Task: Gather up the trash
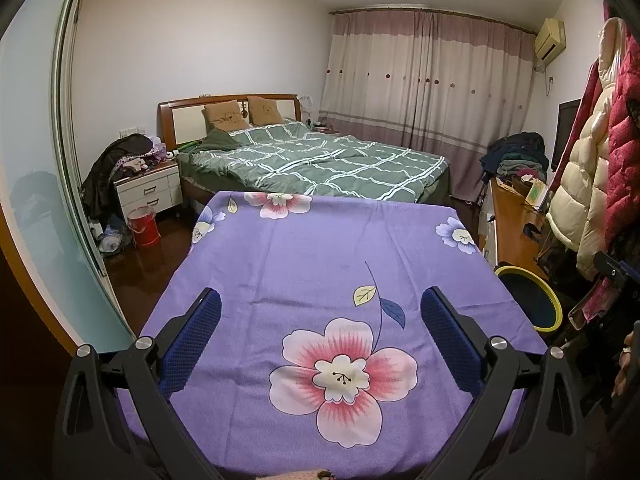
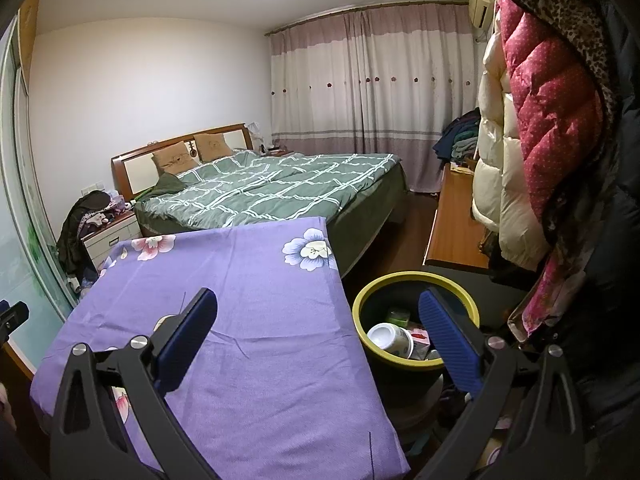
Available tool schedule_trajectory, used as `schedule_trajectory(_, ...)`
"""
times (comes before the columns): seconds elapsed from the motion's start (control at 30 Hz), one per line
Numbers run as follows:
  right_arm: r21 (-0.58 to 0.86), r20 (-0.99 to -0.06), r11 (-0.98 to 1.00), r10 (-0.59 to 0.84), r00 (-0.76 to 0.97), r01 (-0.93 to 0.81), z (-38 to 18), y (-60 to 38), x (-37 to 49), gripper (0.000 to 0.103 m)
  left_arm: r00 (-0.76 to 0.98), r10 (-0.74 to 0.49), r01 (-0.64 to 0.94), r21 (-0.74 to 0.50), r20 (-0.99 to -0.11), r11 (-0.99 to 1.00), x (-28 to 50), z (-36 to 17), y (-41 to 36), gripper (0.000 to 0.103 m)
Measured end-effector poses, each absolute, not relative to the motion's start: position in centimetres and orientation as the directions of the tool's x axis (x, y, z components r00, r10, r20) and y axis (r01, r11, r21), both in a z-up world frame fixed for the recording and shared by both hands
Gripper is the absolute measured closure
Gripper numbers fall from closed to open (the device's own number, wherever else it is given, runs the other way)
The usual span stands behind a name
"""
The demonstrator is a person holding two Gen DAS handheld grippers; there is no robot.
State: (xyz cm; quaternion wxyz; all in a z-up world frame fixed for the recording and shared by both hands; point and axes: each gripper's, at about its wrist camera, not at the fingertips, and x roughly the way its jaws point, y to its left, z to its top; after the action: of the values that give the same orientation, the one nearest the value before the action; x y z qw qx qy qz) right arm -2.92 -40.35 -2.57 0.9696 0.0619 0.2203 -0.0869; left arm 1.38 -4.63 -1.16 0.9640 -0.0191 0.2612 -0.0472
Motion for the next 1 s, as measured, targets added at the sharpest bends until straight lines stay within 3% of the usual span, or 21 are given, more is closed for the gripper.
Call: schedule_trajectory(1.0,0.09,-0.462,0.978,-0.128,0.878,0.19,-3.6,-40.3,-2.0,0.007,0.85,-0.103,0.084,-0.061,-0.516,0.995,1.7,-2.2,-5.0,0.005)
